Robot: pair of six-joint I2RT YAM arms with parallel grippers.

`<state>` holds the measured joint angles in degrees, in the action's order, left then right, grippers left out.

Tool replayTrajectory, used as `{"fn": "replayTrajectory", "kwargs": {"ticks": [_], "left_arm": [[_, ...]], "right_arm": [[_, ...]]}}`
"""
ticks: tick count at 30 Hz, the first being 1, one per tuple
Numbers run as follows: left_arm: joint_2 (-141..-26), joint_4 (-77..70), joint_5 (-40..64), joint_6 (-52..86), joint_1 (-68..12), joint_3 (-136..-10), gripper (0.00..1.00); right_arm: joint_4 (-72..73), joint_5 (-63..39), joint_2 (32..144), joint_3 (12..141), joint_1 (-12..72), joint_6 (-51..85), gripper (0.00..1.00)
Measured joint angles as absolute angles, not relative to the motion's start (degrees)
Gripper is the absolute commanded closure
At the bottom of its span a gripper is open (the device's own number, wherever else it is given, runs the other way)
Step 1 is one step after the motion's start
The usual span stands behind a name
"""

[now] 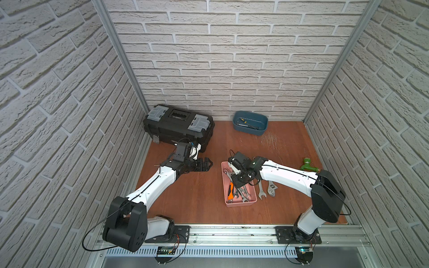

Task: Take out the wrench from the storage box
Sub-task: Pick up the wrench from the storage box.

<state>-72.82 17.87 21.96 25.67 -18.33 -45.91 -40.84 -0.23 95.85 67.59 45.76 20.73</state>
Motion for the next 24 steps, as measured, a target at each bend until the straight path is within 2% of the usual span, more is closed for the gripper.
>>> {"fn": "replayTrajectory", "kwargs": {"ticks": [15,24], "left_arm": [[-71.53,18.0,21.93,25.76,-18.33,-44.38,0.02],[-71.53,18.0,21.93,25.8,-18.33,-44.27,0.02]], "right_arm": [[-33.87,-3.66,103.31,66.59,44.21,18.81,0.62],[-32.62,-5.32,103.28,65.93,43.55,18.61,0.69]]}}
